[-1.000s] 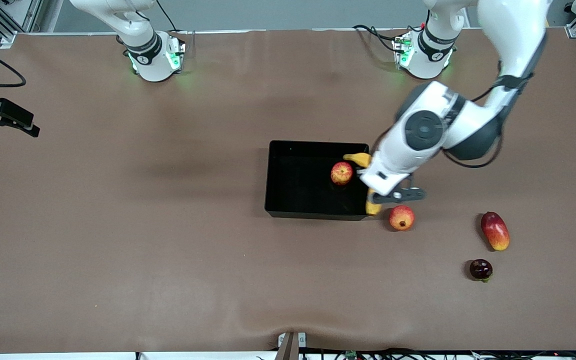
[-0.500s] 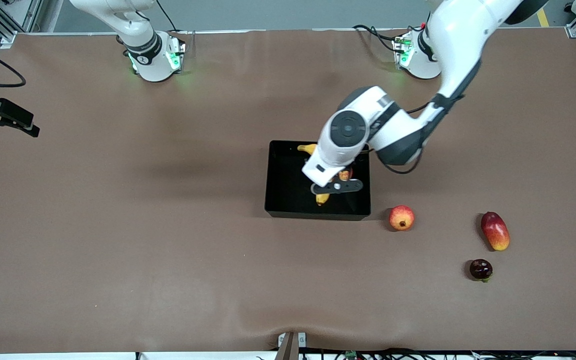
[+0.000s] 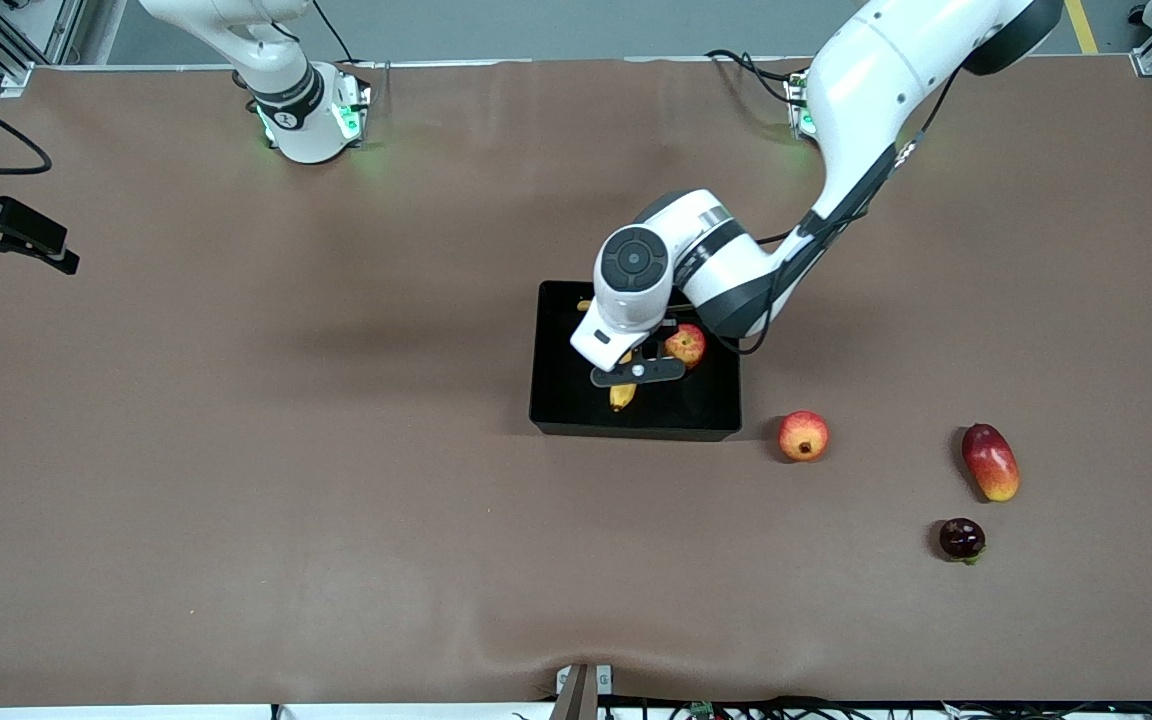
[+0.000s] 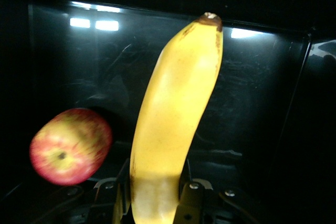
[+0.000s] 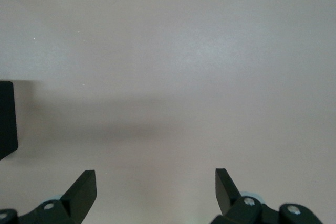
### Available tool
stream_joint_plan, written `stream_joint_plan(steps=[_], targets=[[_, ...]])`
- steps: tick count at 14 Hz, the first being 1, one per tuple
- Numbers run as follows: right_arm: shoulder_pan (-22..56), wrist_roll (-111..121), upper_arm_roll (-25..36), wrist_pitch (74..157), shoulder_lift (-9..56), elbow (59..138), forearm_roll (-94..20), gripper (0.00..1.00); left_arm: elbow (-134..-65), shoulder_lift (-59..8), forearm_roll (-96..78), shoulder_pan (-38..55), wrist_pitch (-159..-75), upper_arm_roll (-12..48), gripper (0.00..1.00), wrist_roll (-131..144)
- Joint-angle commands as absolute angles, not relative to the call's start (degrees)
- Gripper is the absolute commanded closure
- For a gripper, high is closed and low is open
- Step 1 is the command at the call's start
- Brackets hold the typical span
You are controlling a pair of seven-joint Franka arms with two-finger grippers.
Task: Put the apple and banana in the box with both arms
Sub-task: 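Lower the banana into the box beside the apple and open the left gripper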
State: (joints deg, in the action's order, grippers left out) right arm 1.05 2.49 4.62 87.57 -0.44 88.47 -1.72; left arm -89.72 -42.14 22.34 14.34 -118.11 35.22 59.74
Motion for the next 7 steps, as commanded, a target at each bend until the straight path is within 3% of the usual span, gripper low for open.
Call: stream_joint_plan(steps=[1, 5, 7], targets=[[0.53, 2.64, 4.31, 87.45, -0.70, 88.68, -1.76, 0.00, -87.89, -44.91, 24.61, 16.52, -120.05, 34.28, 1.00, 60.82], [0.44, 2.72, 4.31, 87.45, -0.70, 88.68, -1.76, 0.00, -87.80, -46.40, 24.79, 21.61, -121.38, 28.84, 1.00, 61.35], [0.44, 2.64, 4.31, 87.45, -0.70, 88.68, -1.76, 0.00, -87.80, -47.19, 24.79, 22.24, -122.07, 27.69, 0.95, 61.35]])
